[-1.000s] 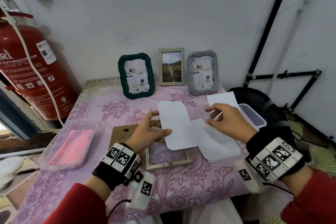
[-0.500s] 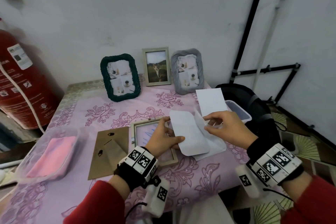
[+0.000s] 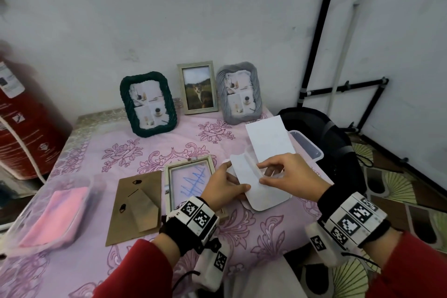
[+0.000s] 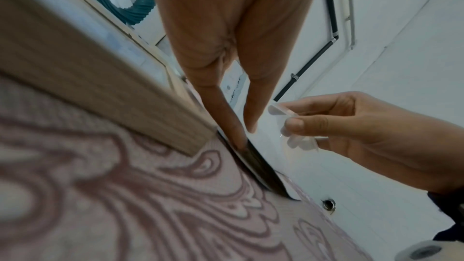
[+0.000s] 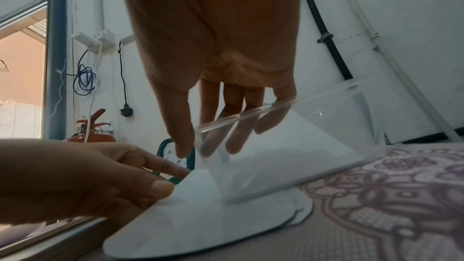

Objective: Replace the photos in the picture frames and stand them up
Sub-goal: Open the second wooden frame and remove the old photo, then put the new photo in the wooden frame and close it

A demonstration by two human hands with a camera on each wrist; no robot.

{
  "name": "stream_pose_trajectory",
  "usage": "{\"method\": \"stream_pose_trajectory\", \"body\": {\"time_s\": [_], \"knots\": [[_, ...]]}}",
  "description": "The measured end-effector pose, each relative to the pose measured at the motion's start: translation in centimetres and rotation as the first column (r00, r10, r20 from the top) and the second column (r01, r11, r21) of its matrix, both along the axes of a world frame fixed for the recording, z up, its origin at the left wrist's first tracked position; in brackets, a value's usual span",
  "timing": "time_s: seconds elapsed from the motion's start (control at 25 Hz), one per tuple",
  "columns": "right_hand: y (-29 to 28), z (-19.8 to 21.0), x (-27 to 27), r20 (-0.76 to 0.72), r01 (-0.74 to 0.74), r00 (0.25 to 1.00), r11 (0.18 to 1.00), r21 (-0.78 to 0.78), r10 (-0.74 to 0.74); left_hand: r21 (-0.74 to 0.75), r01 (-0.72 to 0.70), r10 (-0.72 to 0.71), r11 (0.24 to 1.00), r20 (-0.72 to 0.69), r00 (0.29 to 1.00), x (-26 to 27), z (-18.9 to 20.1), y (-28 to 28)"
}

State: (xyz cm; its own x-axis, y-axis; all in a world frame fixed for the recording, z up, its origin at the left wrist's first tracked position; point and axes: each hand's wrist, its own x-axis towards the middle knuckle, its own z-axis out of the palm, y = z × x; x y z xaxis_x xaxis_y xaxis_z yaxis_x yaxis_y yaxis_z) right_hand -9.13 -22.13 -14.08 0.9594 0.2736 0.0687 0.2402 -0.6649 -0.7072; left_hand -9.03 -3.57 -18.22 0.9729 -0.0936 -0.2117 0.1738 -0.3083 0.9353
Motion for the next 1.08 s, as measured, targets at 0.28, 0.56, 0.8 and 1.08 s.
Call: {"method": "stream_pose_trajectory", "body": {"time_s": [0.28,0.56,0.8,1.08], "knots": [[-0.1,0.3,0.4,-0.075,-0.034,0.997,0.999,-0.003,0.034,0.295,-0.042,-0.009,0.955,0.167,0.986,0.1,1.3,0.5],[-1.3,1.8,2.8,0.007,0.115,0.993,0.989,0.091,-0.117,0.215,-0.145,0.069,0.966,0.326,0.943,1.8,2.6,-0.8],[-3.2,1.6,5.5,0.068,0.299,0.953,0.953,-0.053,-0.295,0.136,-0.150,0.110,0.979,0.268,0.957,4.4,3.3,-2.3],[-2.9,0.5,6.2,0.002,0.300,0.954,0.953,-0.033,-0.300,0.088,-0.111,0.083,0.990,0.279,0.957,5.4,3.5,-3.4]]}}
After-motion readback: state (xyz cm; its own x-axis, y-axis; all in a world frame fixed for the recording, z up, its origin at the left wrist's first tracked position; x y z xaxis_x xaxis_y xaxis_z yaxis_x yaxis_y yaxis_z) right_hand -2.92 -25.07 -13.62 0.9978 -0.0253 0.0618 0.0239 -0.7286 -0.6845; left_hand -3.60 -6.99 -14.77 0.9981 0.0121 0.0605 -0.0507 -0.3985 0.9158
